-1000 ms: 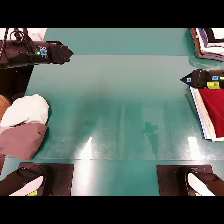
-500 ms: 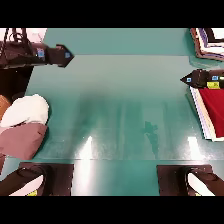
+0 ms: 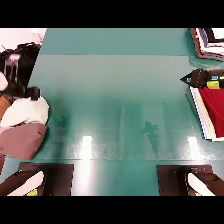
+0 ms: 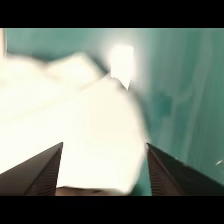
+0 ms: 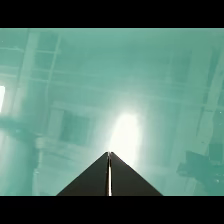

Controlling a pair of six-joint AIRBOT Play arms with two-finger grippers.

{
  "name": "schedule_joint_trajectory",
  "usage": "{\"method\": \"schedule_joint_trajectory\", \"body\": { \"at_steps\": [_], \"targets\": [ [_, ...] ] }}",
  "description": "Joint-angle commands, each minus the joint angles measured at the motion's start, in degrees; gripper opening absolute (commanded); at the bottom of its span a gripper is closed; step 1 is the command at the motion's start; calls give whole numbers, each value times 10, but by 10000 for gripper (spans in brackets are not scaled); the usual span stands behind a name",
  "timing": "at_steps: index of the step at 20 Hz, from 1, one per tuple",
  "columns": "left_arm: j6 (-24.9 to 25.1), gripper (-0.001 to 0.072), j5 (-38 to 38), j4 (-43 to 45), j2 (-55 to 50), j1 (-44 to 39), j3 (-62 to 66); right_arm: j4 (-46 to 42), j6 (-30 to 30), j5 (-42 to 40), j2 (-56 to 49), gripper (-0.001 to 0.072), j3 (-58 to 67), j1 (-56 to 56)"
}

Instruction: Fold the shirts.

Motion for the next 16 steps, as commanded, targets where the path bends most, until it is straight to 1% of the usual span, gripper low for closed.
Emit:
{"method": "schedule_joint_trajectory", "body": {
  "at_steps": [1, 6, 7, 8, 9, 13, 16],
  "targets": [
    [-18, 602, 73, 17, 0, 54, -103, 0, 0, -3, -2, 21, 0, 0],
    [-30, 600, 80, 17, 0, 56, -113, 0, 0, -18, -2, 21, 0, 0],
    [-30, 572, 75, 17, 0, 56, -113, 0, 0, -17, -2, 21, 0, 0],
    [-30, 288, 70, 17, 0, 56, -113, 0, 0, -17, -2, 21, 0, 0],
    [-29, 24, 70, 16, 0, 56, -113, 0, 0, -17, -2, 21, 0, 0],
    [-30, 22, 57, 6, 23, 56, -99, 0, 0, -17, -2, 21, 0, 0],
    [-29, 21, 39, -7, 68, 56, -25, 0, 0, -17, -2, 21, 0, -1]
  ]
}}
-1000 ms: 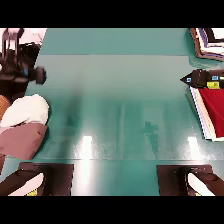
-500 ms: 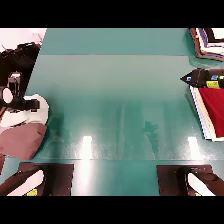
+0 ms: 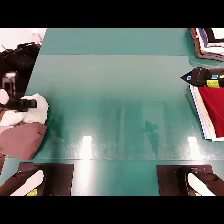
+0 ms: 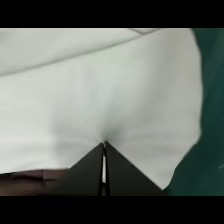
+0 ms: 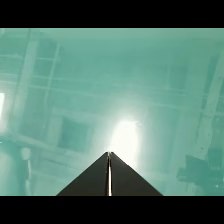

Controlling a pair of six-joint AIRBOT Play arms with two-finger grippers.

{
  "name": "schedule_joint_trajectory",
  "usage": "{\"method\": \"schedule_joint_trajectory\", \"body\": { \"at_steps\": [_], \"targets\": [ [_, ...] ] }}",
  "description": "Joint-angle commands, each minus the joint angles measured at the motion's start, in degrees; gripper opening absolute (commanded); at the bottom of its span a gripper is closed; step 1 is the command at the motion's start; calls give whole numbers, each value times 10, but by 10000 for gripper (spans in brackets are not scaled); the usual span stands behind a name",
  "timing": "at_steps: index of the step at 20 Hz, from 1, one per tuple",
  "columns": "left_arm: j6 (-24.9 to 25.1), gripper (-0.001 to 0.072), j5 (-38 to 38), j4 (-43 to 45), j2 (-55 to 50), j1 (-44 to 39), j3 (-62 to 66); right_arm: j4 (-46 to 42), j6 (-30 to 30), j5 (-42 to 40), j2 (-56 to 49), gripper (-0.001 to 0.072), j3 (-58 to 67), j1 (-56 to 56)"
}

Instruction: Fold the shirts.

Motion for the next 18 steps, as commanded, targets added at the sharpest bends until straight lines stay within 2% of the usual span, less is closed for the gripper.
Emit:
{"method": "schedule_joint_trajectory", "body": {
  "at_steps": [1, 5, 7, 9, 14, 18],
  "targets": [
    [0, 21, -26, -22, 47, -1, 82, 0, 0, -1, 0, 21, 0, -1],
    [27, 20, -102, -42, 79, -66, 284, 2, 0, -15, 3, 21, 1, -1],
    [35, 19, -118, -46, 80, -140, 394, 4, 0, -40, 16, 21, 2, -1],
    [35, 18, -101, -46, 80, -224, 465, 4, 0, -82, 38, 21, 2, -1],
    [36, 18, -105, -43, 36, -410, 487, 3, 3, -178, 105, 20, 2, -1],
    [72, 21, -116, -59, -67, -532, 487, 3, 3, -185, 132, 20, 2, -1]
  ]
}}
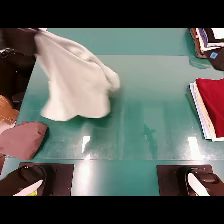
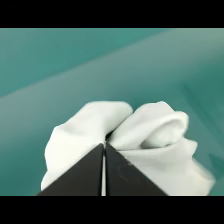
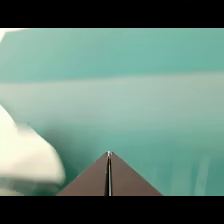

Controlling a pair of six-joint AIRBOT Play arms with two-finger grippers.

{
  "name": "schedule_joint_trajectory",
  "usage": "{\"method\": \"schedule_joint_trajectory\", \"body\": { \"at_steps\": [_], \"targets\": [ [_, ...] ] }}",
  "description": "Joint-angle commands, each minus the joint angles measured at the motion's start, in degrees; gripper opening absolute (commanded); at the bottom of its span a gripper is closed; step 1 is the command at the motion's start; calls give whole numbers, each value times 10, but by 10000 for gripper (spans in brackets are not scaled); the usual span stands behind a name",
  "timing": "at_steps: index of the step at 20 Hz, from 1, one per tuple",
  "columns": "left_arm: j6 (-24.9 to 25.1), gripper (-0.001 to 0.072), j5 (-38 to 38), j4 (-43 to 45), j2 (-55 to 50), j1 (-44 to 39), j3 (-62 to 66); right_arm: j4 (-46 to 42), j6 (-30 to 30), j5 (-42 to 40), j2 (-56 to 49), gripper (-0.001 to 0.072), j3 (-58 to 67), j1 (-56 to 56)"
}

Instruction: Fold the shirts.

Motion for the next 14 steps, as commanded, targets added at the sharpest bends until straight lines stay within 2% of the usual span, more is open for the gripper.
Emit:
{"method": "schedule_joint_trajectory", "body": {
  "at_steps": [1, 3, 4, 5, 6, 8, 11, 12, 14],
  "targets": [
    [42, 21, -1, -31, -85, -108, 8, -1, 2, -22, 21, 21, 1, 0],
    [73, 24, 19, -73, -134, -134, 8, 0, 2, -17, 18, 20, 1, 0],
    [83, 131, 28, -78, -152, -134, 8, 0, 2, -14, 14, 20, 1, 0],
    [82, 440, 36, -70, -162, -128, 8, 0, 2, -7, 10, 20, 1, 0],
    [70, 546, 40, -57, -165, -114, 8, 0, 2, 3, 5, 21, 1, 0],
    [48, 540, 10, -40, -164, -61, 12, 0, 2, 24, -7, 20, 1, 0],
    [8, 539, -110, -48, -161, 58, 2, 0, 2, 45, -21, 20, 1, 0],
    [3, 539, -136, -66, -160, 90, -15, 0, 2, 43, -25, 21, 1, 0],
    [4, 540, -135, -124, -140, 132, -90, 0, 2, 43, -33, 21, 1, 0]
  ]
}}
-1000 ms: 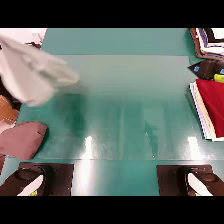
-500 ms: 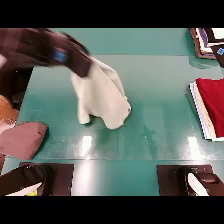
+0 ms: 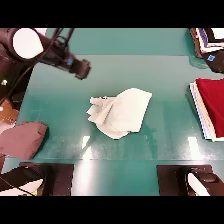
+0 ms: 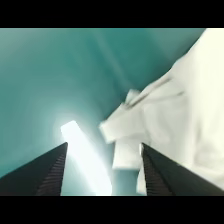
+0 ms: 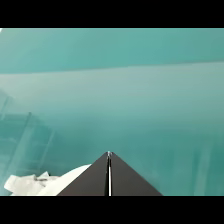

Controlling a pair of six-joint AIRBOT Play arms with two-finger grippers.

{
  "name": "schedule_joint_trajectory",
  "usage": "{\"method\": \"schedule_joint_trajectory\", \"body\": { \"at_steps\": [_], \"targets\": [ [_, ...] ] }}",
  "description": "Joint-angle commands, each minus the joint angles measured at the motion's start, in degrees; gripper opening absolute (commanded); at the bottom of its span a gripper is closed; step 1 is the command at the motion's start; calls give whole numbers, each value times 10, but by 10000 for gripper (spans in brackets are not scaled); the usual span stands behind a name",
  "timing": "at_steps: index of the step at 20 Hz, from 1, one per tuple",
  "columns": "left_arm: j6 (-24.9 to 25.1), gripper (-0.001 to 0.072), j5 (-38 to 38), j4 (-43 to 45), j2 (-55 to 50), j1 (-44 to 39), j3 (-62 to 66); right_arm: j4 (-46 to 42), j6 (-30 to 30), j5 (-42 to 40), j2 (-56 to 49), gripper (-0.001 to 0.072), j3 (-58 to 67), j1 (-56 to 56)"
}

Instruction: Fold the shirts.

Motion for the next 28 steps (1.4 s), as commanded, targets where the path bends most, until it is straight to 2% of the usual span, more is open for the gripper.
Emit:
{"method": "schedule_joint_trajectory", "body": {
  "at_steps": [1, 6, 9, 11, 15, 17, 24, 25, 26, 28],
  "targets": [
    [-16, 540, -31, -87, 29, 74, -110, 0, 0, 9, -15, 20, 1, 0],
    [-30, 540, 106, -278, 115, 72, -398, 0, 0, 9, -37, 20, 1, 0],
    [-29, 540, 188, -365, 129, 69, -526, 0, 0, 9, -46, 21, 0, 0],
    [-24, 540, 256, -388, 129, 40, -583, 0, 0, 6, -45, 21, 0, 0],
    [-26, 539, 394, -415, 127, -37, -626, 0, 0, 2, -45, 21, 0, 0],
    [-37, 539, 436, -415, 122, -52, -626, 1, 0, 3, -45, 20, 0, 0],
    [-35, 538, 462, -454, 84, -56, -624, 0, 0, 4, -24, 21, 0, 0],
    [-35, 492, 460, -457, 83, -56, -624, -1, 0, 4, -20, 20, 0, 0],
    [-35, 287, 458, -457, 83, -56, -624, -1, 0, 4, -18, 21, 0, 0],
    [-35, 29, 458, -457, 84, -56, -624, -1, 0, 5, -19, 20, 0, 0]
  ]
}}
